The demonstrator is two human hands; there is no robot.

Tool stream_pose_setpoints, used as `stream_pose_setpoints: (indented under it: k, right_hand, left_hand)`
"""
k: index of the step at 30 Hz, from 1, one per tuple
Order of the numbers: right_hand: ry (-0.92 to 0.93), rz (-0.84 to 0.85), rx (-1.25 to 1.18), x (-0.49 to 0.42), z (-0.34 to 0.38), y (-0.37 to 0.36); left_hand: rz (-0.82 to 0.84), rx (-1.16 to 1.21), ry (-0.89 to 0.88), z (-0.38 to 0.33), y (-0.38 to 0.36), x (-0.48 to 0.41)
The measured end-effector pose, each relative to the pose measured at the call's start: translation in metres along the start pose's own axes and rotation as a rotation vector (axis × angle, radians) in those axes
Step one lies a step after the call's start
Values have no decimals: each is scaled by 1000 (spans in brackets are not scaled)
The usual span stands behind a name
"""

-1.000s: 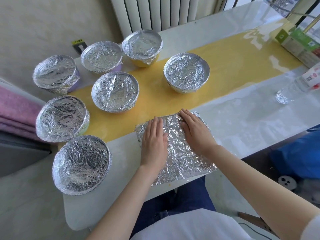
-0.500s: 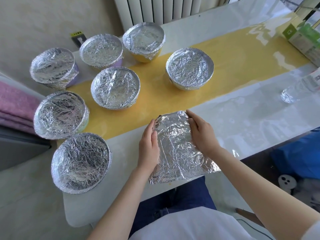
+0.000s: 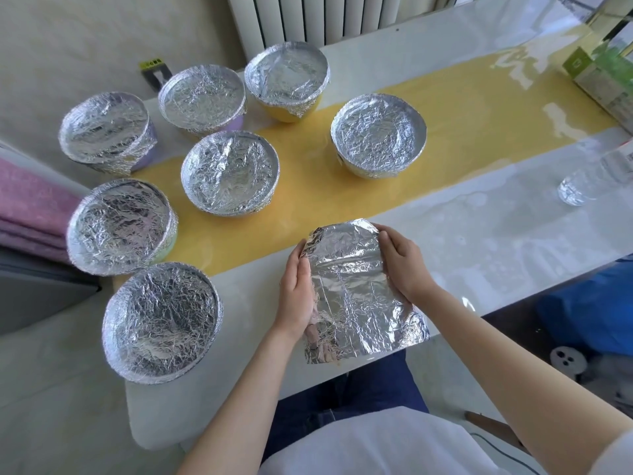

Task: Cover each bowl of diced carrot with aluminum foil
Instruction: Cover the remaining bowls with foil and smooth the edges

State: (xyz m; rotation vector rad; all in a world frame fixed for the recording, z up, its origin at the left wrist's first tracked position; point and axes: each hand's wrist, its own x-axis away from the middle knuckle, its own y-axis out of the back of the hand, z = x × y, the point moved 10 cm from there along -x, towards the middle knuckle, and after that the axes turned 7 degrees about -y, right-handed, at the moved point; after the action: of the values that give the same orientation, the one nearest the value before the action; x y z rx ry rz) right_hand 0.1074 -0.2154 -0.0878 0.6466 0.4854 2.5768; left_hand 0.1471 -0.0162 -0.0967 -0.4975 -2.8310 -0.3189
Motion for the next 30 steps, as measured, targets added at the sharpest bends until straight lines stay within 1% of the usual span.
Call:
stream_pose_setpoints:
  k: [5, 9, 11, 12, 14, 15, 16, 17, 18, 21, 23, 26, 30]
  right_hand:
    - [34, 9, 50, 4, 9, 1]
    - [47, 123, 179, 6, 15, -6]
    - [137, 116, 307, 9, 23, -6]
    - [231, 77, 390, 11, 31, -4]
    - [446, 48, 505, 19, 52, -8]
    - [520, 72, 543, 21, 59, -14]
    - [567, 107, 574, 21, 64, -21]
    - [592, 144, 602, 19, 66, -27]
    - [603, 172, 624, 17, 67, -32]
    - [558, 174, 595, 8, 68, -33]
    - [489, 152, 509, 1, 67, -29]
    - [410, 132, 400, -5, 67, -24]
    - [380, 125, 411, -10, 66, -25]
  left_hand:
    - [19, -3, -47, -8, -1, 2]
    - [-15, -7, -65, -5, 3, 2]
    - [-23, -118, -79, -1, 5, 1]
    - [-36, -192, -119, -7, 8, 2]
    - [-43, -367, -311, -34, 9, 3]
    - [-32, -479, -458, -50, 5, 3]
    - [-17, -582, -599, -64, -1, 4]
    - [13, -647, -693, -72, -9, 4]
    - [54, -685, -730, -74, -16, 1]
    - [152, -728, -699, -67, -27, -13]
    - [164, -633, -620, -63, -25, -19]
    - [114, -414, -460, -60, -14, -28]
    - [50, -337, -382, -61, -6, -31]
